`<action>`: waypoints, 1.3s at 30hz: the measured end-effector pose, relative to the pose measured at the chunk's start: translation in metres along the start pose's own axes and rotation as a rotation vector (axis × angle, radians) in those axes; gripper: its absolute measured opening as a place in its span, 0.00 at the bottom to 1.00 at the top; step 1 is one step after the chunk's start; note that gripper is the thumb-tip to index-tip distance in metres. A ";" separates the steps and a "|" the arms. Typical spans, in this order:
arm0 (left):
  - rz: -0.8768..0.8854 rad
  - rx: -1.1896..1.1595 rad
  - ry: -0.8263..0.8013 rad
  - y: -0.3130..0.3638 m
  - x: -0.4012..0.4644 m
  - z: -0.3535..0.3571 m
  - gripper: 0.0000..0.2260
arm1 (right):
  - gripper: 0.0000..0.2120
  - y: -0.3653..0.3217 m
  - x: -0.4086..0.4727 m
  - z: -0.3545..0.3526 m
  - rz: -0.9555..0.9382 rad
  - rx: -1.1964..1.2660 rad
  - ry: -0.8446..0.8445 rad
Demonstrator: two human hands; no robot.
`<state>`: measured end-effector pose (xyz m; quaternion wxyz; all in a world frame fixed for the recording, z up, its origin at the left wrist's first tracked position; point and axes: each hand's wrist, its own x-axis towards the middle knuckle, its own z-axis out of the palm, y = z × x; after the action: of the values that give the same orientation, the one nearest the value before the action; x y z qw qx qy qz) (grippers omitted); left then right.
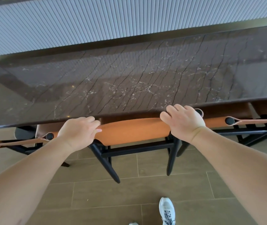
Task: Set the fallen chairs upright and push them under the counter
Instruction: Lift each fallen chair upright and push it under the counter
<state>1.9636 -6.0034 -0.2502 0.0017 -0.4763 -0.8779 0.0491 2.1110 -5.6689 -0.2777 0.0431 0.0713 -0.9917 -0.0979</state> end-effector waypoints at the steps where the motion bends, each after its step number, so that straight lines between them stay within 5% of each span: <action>1: 0.007 0.008 0.002 -0.005 -0.001 0.003 0.10 | 0.16 -0.005 -0.001 0.002 0.001 0.009 0.017; 15: -0.022 0.026 0.001 -0.065 -0.021 0.031 0.08 | 0.16 -0.077 0.009 0.012 -0.001 0.059 0.109; 39: -0.095 -0.012 0.006 0.033 0.031 0.036 0.07 | 0.22 0.044 0.015 0.047 0.055 0.038 0.046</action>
<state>1.9726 -5.9630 -0.2907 0.0036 -0.4343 -0.8998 0.0425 2.0854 -5.6193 -0.3139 0.0671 0.0469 -0.9937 -0.0761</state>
